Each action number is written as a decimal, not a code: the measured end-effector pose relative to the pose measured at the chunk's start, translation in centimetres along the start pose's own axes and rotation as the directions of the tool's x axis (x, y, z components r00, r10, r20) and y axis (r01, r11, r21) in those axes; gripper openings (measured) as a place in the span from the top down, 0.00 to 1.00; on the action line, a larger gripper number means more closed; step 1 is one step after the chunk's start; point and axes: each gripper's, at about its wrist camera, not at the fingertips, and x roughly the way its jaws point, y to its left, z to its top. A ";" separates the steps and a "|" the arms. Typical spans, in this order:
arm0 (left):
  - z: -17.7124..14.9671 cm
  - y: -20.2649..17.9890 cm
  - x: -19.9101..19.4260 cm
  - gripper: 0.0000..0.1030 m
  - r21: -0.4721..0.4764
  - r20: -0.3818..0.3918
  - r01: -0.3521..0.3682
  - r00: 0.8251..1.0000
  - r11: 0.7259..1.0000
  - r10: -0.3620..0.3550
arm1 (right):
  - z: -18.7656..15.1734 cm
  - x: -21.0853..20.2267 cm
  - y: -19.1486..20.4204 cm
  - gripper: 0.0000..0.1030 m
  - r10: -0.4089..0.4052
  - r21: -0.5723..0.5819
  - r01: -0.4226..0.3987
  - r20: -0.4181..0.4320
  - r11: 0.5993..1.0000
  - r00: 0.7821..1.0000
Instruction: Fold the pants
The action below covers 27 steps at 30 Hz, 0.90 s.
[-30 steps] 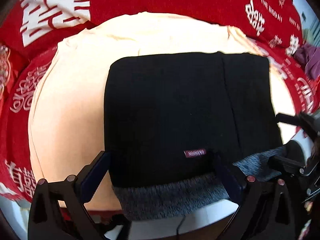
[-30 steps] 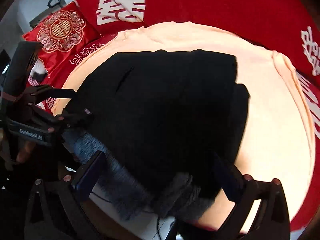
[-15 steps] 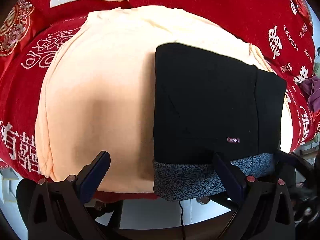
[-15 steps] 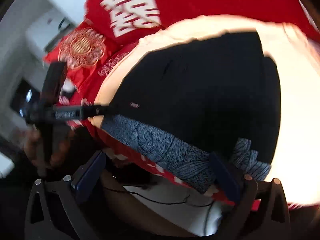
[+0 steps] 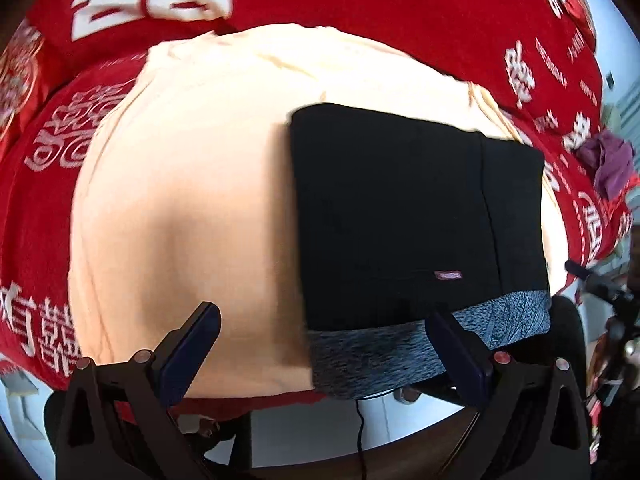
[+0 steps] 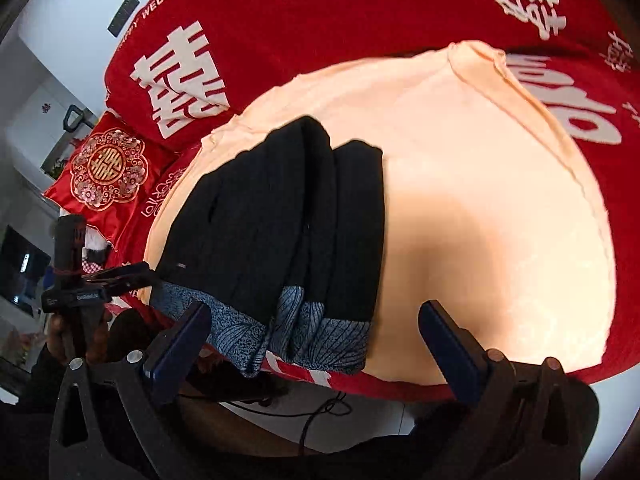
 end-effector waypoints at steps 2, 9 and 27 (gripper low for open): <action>-0.1 1.0 -0.3 0.01 -0.038 0.004 0.001 1.000 0.999 0.000 | 0.0 0.3 0.2 0.00 0.009 -0.006 -0.009 -0.003 1.000 1.000; -0.4 0.5 1.7 0.01 -0.070 -0.051 0.039 0.998 0.997 -0.042 | -0.1 0.8 1.0 0.00 0.018 -0.040 -0.019 -0.017 0.999 1.000; -0.9 -5.9 6.0 0.01 0.086 -0.183 -0.001 0.983 0.996 0.017 | 0.2 1.4 0.2 0.00 -0.013 -0.014 0.013 -0.032 1.000 0.999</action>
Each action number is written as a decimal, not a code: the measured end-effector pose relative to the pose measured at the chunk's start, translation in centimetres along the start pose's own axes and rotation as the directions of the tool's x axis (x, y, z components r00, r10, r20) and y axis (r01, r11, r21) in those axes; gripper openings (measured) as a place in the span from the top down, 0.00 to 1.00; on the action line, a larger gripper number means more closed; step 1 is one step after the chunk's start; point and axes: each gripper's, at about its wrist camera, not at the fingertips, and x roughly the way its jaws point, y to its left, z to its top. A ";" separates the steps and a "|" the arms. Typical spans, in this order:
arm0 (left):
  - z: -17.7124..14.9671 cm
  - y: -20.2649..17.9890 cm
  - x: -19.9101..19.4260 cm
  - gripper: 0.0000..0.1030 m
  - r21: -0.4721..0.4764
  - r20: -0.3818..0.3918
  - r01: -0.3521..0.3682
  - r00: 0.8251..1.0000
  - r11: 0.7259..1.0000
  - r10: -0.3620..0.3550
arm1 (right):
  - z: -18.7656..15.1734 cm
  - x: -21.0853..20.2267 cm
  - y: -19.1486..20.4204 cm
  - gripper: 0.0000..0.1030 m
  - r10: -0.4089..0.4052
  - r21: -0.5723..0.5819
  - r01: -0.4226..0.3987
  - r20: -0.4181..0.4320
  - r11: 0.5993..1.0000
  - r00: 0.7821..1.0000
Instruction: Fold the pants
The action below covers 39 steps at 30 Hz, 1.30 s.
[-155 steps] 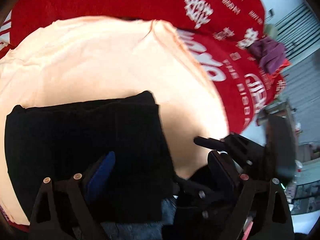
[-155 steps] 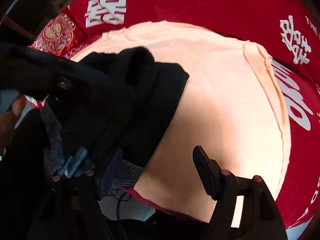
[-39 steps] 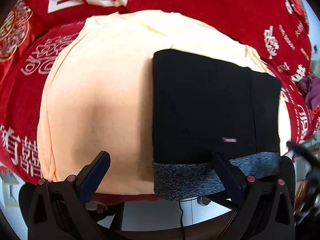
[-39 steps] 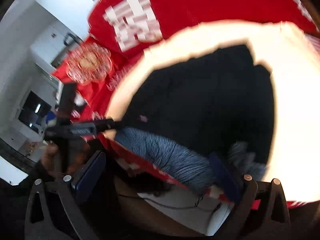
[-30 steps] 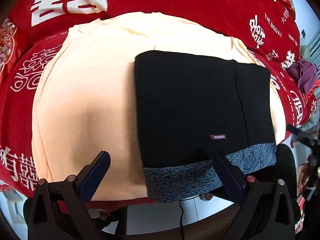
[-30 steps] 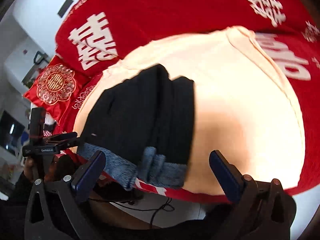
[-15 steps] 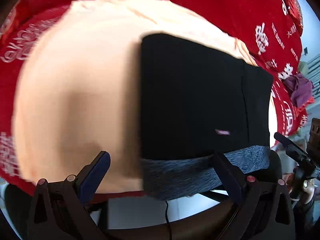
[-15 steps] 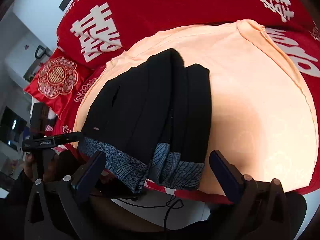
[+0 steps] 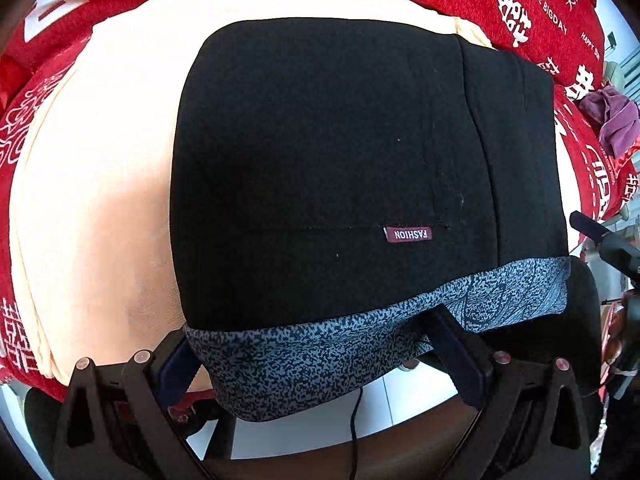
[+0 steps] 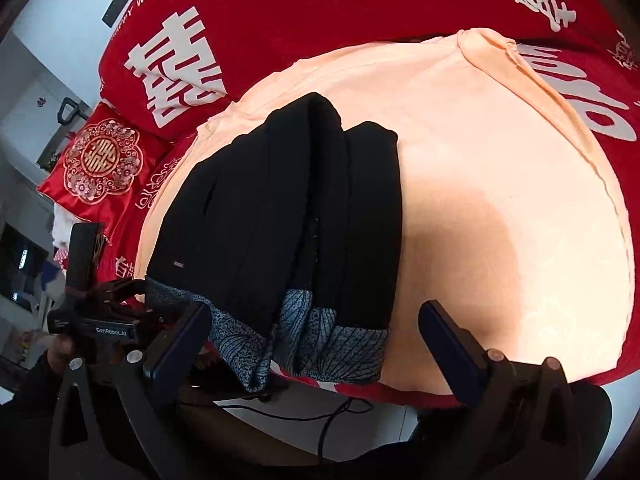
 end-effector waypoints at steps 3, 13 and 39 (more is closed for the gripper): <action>0.2 0.7 -0.3 0.01 -0.026 0.000 0.059 0.998 0.998 -0.059 | 0.3 0.0 0.1 0.00 0.001 -0.005 -0.001 0.003 1.000 1.000; 2.0 2.6 -2.4 0.01 -0.048 0.065 0.047 0.997 0.998 -0.043 | 1.0 -0.2 -0.3 0.00 -0.010 -0.001 0.010 0.008 1.000 1.000; 4.9 0.4 0.8 0.00 -0.090 0.002 0.075 0.997 0.993 -0.075 | 3.8 1.3 -2.5 0.00 0.055 0.023 -0.054 -0.006 0.998 0.998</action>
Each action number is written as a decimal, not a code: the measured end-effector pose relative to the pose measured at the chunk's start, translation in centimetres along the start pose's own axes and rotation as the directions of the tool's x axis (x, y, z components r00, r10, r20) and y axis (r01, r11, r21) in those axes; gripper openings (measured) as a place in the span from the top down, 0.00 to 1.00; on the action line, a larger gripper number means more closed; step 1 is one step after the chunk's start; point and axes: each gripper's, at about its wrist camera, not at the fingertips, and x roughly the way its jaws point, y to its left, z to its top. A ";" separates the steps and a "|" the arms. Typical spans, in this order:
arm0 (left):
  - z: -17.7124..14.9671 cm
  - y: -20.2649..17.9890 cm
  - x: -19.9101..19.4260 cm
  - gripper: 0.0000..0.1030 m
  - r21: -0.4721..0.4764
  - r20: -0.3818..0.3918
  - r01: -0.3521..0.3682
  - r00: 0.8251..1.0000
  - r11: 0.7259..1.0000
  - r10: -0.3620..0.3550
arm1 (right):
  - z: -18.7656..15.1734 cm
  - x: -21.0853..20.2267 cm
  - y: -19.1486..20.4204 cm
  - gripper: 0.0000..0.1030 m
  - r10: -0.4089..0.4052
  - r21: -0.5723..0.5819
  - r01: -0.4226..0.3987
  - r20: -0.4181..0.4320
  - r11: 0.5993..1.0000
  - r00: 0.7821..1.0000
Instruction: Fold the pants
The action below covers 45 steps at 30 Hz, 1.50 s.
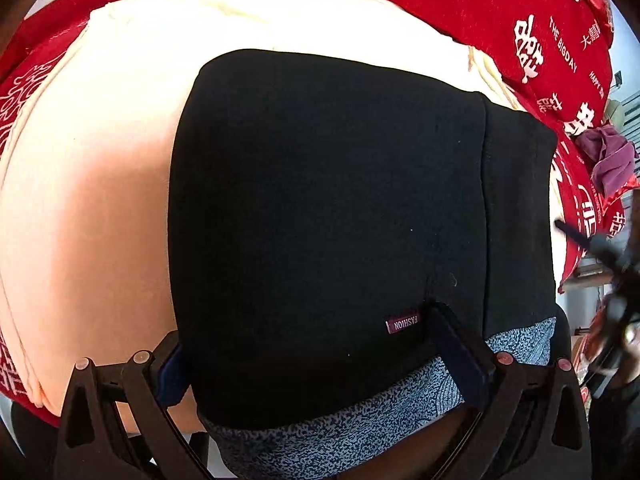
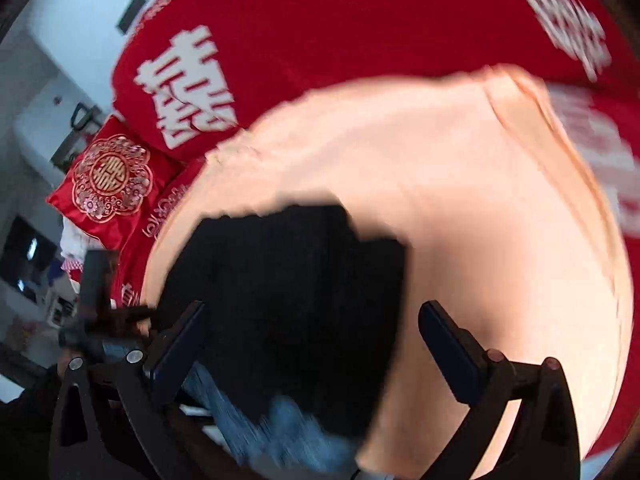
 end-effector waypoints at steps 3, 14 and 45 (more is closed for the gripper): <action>0.6 0.2 0.4 0.00 0.017 -0.031 0.025 0.999 1.000 -0.025 | -1.5 1.2 -0.9 0.00 0.068 0.060 -0.066 -0.032 0.996 0.997; 1.6 0.6 1.1 0.01 -0.052 0.013 0.093 0.996 0.994 -0.093 | -1.6 5.1 1.5 0.00 0.094 -0.034 -0.096 -0.050 0.995 0.994; 9.9 -3.4 -8.6 0.53 0.113 0.207 0.006 0.978 0.994 -0.030 | 9.7 0.8 7.0 0.59 0.044 -0.161 -0.039 0.024 0.986 0.999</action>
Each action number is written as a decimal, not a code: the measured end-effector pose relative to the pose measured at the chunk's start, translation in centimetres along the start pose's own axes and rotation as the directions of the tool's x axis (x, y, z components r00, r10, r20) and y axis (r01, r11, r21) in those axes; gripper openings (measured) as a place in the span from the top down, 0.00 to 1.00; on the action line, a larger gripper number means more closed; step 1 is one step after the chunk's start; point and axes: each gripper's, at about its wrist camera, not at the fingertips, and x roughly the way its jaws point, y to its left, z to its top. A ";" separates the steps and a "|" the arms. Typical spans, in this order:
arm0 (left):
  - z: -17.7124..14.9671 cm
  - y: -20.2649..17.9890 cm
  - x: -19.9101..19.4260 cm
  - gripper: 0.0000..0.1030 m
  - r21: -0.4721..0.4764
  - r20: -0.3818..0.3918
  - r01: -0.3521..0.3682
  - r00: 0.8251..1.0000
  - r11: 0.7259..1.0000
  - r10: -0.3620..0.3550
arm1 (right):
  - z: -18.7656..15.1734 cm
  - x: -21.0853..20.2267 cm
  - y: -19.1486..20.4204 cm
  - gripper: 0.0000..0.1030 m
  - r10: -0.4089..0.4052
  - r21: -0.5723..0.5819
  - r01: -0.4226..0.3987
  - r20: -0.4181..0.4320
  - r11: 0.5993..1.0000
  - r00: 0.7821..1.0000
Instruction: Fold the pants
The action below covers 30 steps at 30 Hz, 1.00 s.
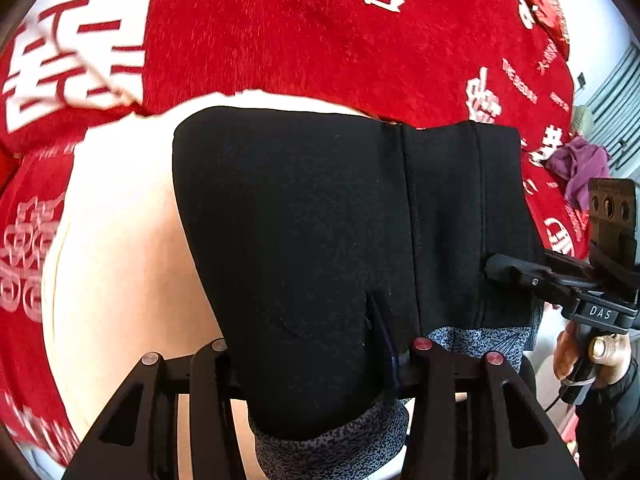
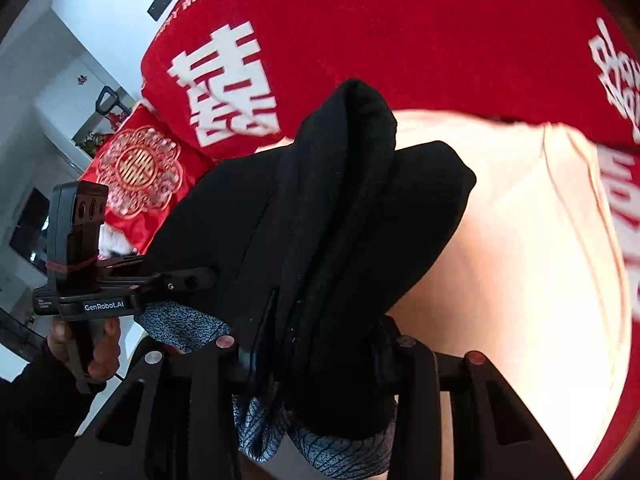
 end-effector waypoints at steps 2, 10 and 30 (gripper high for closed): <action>2.5 0.8 1.9 0.53 -0.029 -0.029 -0.008 1.000 1.000 0.007 | 2.4 1.7 -1.4 0.59 -0.010 0.019 0.010 -0.019 1.000 1.000; 8.3 4.1 8.9 0.53 -0.119 -0.127 -0.003 0.992 0.993 -0.012 | 7.0 7.8 -5.9 0.58 -0.029 0.096 0.040 -0.106 0.995 0.994; 4.2 7.4 5.6 0.06 -0.246 0.067 0.205 0.979 0.947 -0.195 | 2.1 4.7 2.0 0.18 0.157 -0.111 -0.157 -0.005 0.981 0.988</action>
